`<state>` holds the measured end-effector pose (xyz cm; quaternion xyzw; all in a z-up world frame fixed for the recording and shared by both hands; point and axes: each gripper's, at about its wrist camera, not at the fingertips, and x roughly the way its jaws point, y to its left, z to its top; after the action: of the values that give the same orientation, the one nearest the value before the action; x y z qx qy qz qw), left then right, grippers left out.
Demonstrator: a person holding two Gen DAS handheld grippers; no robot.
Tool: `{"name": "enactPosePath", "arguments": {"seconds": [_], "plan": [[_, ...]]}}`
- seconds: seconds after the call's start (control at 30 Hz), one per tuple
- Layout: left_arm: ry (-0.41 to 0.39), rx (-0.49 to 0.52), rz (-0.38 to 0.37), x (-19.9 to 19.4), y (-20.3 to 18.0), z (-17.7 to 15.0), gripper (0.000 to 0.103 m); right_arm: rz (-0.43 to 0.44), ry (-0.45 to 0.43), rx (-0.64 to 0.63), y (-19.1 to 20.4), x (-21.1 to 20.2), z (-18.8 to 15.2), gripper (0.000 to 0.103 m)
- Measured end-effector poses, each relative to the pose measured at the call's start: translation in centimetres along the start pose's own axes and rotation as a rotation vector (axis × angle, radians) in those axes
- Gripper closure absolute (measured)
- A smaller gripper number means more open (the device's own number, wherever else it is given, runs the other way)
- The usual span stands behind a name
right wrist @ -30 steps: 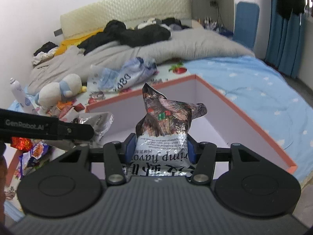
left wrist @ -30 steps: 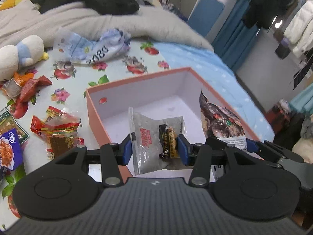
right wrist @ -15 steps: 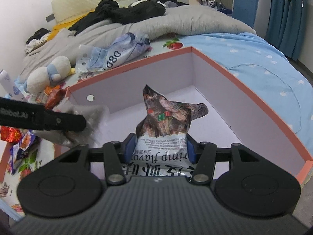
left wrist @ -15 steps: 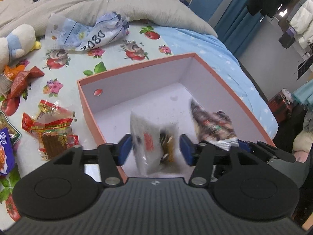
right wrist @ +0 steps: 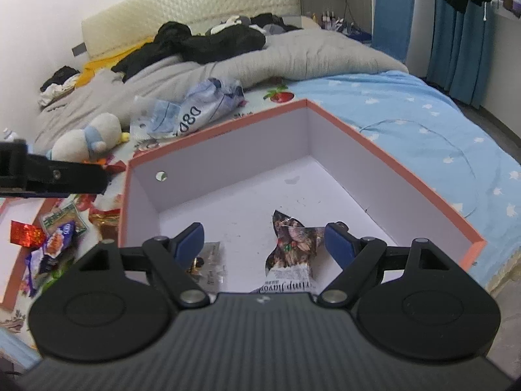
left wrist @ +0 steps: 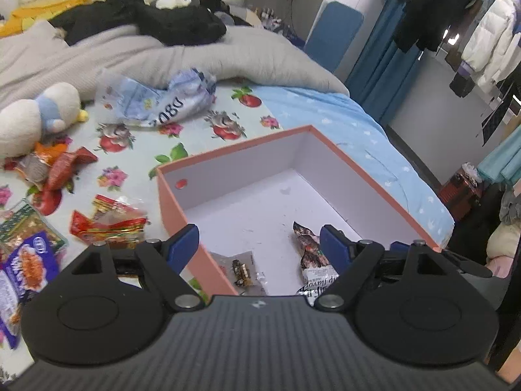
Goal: Organize snacks
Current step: 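Open both grippers to drop the packets into the deep pink box, then withdraw both tools from the box back toward the snack pile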
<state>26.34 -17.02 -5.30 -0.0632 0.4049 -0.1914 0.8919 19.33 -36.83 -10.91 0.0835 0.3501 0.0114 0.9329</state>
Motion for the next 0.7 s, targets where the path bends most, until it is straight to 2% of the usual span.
{"name": "enactPosePath", "arguments": {"seconds": [0.17,0.47,0.7], "plan": [[-0.052,0.011,0.028,-3.4,0.4,-1.4,0.01,0.018,-0.053,0.016,0.7,-2.5,-0.6,0.021],[-0.13,0.029,0.065,-8.7,1.1,-4.7,0.01,0.061,-0.117,-0.005,2.8,-6.4,-2.9,0.021],[-0.196,0.025,0.128,-12.9,1.8,-7.5,0.009,0.121,-0.155,-0.006,4.9,-8.8,-4.7,0.021]]}}
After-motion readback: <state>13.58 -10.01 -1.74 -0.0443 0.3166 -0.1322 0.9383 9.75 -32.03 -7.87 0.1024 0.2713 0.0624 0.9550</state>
